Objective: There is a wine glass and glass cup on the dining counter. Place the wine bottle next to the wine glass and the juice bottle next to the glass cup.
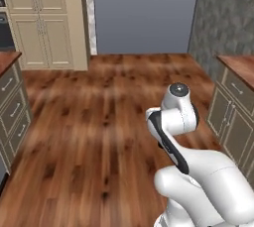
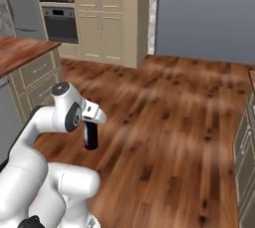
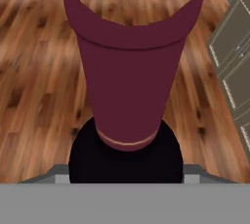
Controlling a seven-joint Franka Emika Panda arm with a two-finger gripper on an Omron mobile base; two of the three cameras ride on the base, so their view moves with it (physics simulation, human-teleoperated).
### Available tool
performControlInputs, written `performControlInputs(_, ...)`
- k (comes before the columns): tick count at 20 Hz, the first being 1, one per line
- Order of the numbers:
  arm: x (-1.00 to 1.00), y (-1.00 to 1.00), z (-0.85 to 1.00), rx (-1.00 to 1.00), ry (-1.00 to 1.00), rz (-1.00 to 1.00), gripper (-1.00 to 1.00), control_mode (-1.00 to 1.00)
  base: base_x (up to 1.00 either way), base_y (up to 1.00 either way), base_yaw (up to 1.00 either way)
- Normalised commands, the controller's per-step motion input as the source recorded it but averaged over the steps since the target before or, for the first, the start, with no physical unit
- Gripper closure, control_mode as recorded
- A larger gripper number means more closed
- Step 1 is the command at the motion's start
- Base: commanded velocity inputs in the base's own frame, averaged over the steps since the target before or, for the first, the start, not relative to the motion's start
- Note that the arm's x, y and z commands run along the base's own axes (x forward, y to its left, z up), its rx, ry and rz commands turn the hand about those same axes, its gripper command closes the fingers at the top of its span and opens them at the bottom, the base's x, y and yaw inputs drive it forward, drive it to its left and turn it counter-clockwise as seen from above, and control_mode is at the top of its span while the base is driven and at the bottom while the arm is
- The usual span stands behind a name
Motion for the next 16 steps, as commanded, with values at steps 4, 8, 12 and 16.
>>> performControlInputs(4,0.0,0.0,0.0,0.0,0.0,0.0,1.0,1.0,0.94,0.15,0.14)
performControlInputs(8,0.0,0.0,0.0,0.0,0.0,0.0,1.0,1.0,0.94,0.15,0.15)
performControlInputs(12,0.0,0.0,0.0,0.0,0.0,0.0,1.0,1.0,0.94,0.13,0.18)
performControlInputs(16,0.0,0.0,0.0,0.0,0.0,0.0,1.0,1.0,0.93,0.12,0.19)
